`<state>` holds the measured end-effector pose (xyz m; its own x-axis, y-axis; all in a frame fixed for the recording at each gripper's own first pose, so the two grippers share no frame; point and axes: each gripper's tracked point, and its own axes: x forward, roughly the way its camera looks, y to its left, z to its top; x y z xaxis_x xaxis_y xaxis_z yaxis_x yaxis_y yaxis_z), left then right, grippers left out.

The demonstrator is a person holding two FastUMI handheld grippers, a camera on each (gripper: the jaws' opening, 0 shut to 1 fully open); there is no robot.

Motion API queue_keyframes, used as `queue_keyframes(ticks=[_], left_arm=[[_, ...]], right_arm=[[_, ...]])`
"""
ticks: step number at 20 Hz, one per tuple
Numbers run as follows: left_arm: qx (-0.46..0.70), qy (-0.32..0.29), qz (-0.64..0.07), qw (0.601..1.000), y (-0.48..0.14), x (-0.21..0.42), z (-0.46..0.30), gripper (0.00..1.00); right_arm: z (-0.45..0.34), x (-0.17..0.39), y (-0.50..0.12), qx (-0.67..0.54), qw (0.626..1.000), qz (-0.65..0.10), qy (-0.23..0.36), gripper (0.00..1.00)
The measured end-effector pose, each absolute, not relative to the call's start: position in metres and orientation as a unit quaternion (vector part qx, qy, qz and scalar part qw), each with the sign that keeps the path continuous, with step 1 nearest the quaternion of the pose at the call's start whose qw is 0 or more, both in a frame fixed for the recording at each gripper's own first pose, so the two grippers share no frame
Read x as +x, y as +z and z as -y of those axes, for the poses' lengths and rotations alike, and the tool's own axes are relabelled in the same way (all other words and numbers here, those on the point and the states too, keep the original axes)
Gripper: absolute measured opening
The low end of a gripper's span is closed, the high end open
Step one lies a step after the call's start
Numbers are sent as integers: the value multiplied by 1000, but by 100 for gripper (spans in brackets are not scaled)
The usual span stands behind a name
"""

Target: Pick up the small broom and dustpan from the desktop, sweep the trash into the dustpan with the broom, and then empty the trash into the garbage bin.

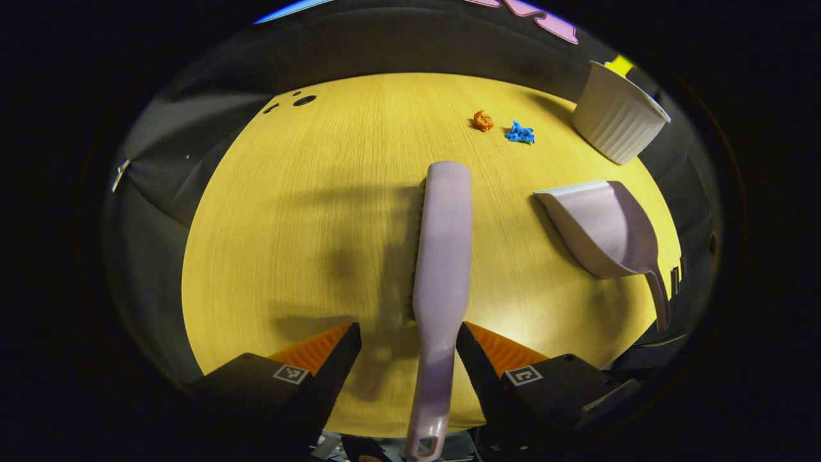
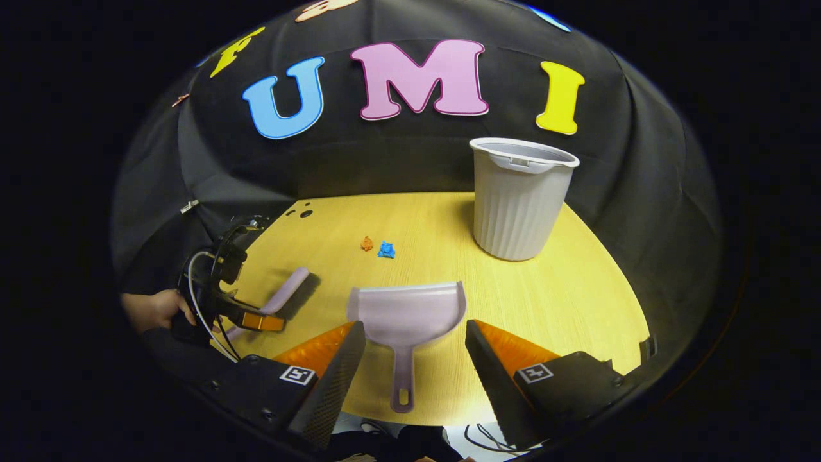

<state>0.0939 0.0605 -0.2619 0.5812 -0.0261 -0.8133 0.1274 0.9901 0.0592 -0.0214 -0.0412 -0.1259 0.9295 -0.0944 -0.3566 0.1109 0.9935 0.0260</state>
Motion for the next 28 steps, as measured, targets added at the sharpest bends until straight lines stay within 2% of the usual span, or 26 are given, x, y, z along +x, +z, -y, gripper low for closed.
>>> queue_keyframes(ticks=[4,7,10,11,16,17,18,21,22,23,28], left_arm=[[47,-41,-462,885,-271,95,-53,92],[49,-46,-436,898,-272,102,-49,82],[53,-47,-413,908,-272,103,-42,37],[53,-45,-407,911,-271,103,-42,31],[60,-42,-365,928,-253,92,-50,27],[54,-43,-359,931,-247,86,-50,30],[46,-44,-355,933,-242,81,-50,27],[29,-42,-340,939,-226,66,-53,27],[29,-39,-336,941,-222,60,-56,23],[26,-36,-333,942,-217,55,-56,27],[25,-17,-325,945,-203,28,-62,27]], right_arm=[[41,-23,-136,34,979,-195,-55,98],[38,-23,-149,47,974,-217,-51,98],[27,-19,-172,63,962,-262,-33,99],[25,-18,-174,64,961,-269,-29,99],[18,-4,-195,75,949,-306,-19,99],[18,0,-201,78,946,-315,-21,99],[20,3,-206,77,943,-322,-26,100],[26,10,-221,70,937,-339,-35,99],[27,11,-227,65,935,-346,-37,99],[30,15,-237,56,933,-354,-37,99],[31,27,-282,51,913,-401,-48,100]])
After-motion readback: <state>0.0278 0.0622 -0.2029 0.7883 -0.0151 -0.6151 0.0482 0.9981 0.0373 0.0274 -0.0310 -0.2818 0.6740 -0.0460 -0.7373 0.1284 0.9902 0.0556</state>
